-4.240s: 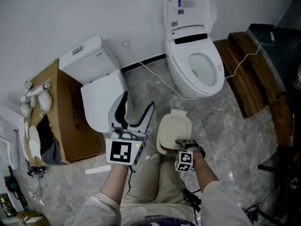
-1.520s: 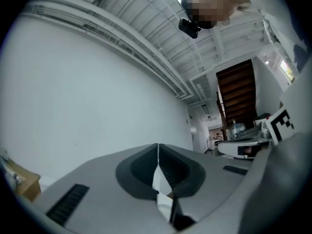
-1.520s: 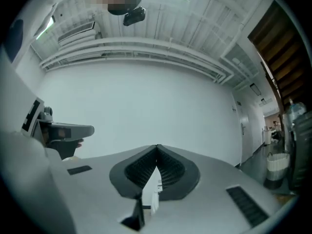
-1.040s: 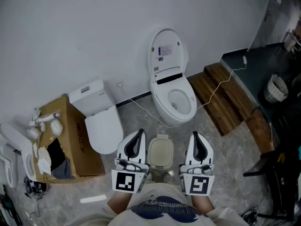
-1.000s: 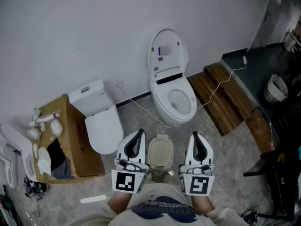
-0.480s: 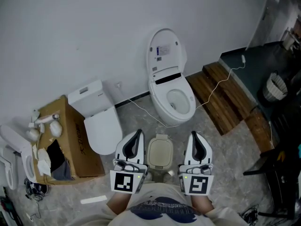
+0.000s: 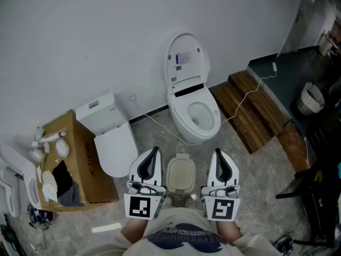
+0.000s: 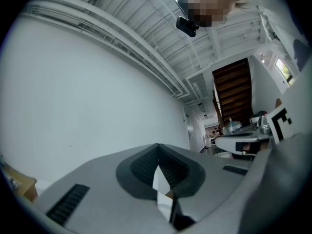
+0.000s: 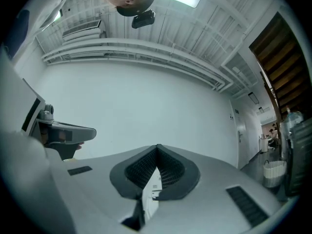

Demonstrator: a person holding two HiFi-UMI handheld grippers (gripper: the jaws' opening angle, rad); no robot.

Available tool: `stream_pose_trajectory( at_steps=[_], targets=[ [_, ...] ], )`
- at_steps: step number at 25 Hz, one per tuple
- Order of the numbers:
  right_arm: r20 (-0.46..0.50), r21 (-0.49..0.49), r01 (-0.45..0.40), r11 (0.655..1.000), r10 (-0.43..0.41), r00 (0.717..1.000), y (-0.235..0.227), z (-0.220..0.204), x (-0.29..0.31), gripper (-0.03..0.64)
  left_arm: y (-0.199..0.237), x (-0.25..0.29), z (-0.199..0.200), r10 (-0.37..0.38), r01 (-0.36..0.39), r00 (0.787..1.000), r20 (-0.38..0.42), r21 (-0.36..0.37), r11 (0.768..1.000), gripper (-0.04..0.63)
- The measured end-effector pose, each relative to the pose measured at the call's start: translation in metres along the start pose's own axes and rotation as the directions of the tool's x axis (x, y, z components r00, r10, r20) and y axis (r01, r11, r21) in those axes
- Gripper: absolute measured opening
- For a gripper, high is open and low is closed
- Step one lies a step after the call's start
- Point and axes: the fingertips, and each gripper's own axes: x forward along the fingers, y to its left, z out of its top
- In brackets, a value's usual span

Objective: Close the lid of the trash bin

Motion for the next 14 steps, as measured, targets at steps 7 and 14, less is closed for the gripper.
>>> stream_pose_trajectory(
  at_steps=[7, 14],
  targets=[
    [0.018, 0.021, 0.012, 1.0, -0.012, 1.0, -0.004, 0.003, 0.003, 0.006, 0.001, 0.004, -0.002, 0.006, -0.006, 1.0, 0.0, 0.004, 1.0, -0.003],
    [0.01, -0.006, -0.003, 1.0, 0.003, 1.0, -0.006, 0.0, 0.005, 0.006, 0.001, 0.012, 0.013, 0.002, -0.003, 0.998, 0.061, 0.021, 1.0, -0.002]
  ],
)
